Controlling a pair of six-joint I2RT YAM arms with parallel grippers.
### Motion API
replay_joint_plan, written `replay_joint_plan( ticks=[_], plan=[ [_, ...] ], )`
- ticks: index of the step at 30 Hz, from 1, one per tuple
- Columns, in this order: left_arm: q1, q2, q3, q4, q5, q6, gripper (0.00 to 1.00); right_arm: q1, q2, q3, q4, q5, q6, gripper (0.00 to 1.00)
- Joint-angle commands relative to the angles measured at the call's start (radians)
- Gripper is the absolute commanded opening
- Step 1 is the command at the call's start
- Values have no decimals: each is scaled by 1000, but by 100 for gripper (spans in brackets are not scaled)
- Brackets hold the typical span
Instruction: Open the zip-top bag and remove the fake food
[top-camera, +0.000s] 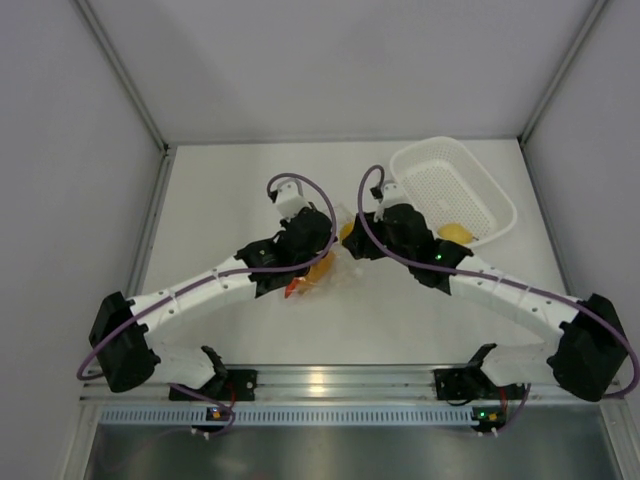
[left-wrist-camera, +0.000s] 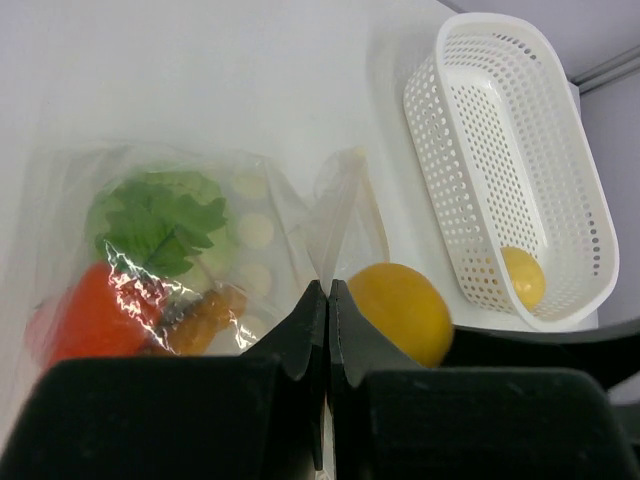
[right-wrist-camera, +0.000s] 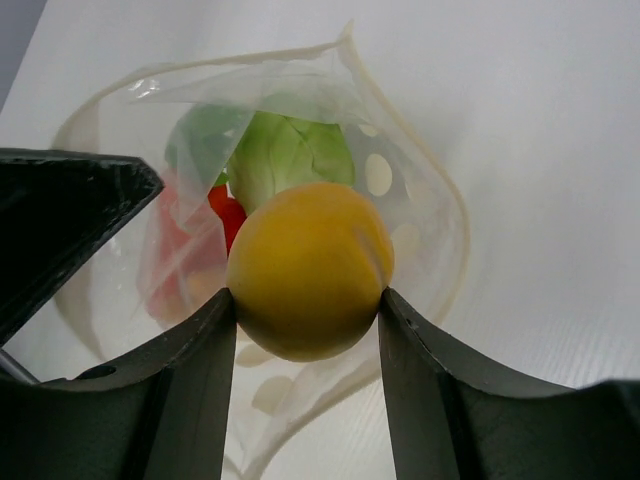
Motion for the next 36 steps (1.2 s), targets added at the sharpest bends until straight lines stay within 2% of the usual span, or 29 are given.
replay_joint_plan(
  ticks=[1, 6, 9, 12, 15, 21, 22, 24, 25, 27, 28, 30, 32, 35, 36],
  plan=[
    [5, -1, 41, 26, -32, -2, 0, 8, -112, 29, -112, 40, -66, 27],
    [5, 5, 52, 27, -34, -12, 0, -56, -206, 55, -233, 130, -100, 26],
    [5, 10, 69, 29, -21, -12, 0, -169, -220, 72, -289, 138, -126, 27],
    [5, 7, 87, 29, -1, -11, 0, -397, -169, 95, -309, 124, -147, 27],
    [5, -5, 92, 29, -4, -17, 0, -560, -61, 126, -267, 46, -150, 28],
    [5, -19, 96, 27, -1, -29, 0, -685, 222, 303, -289, 74, -147, 38],
    [5, -21, 99, 26, -1, -31, 0, -688, 286, 355, -301, 81, -152, 40],
    [5, -25, 109, 27, 0, -35, 0, -693, 350, 418, -345, 123, -161, 52],
    [7, -24, 115, 27, 3, -36, 0, -693, 360, 429, -352, 138, -161, 63],
    [5, -21, 133, 27, 5, -32, 0, -691, 351, 434, -347, 152, -170, 71],
    [5, -19, 139, 27, 3, -29, 0, -690, 339, 427, -339, 152, -170, 97],
    [5, -15, 151, 27, -3, -31, 0, -691, 296, 396, -315, 124, -164, 99],
    [7, -15, 159, 27, -9, -34, 0, -691, 268, 379, -293, 74, -112, 99],
    [13, -10, 170, 27, -12, -32, 0, -696, 176, 275, -142, -293, -69, 98],
    [19, -12, 168, 27, -12, -32, 0, -690, 112, 193, -72, -474, -28, 90]
  ],
)
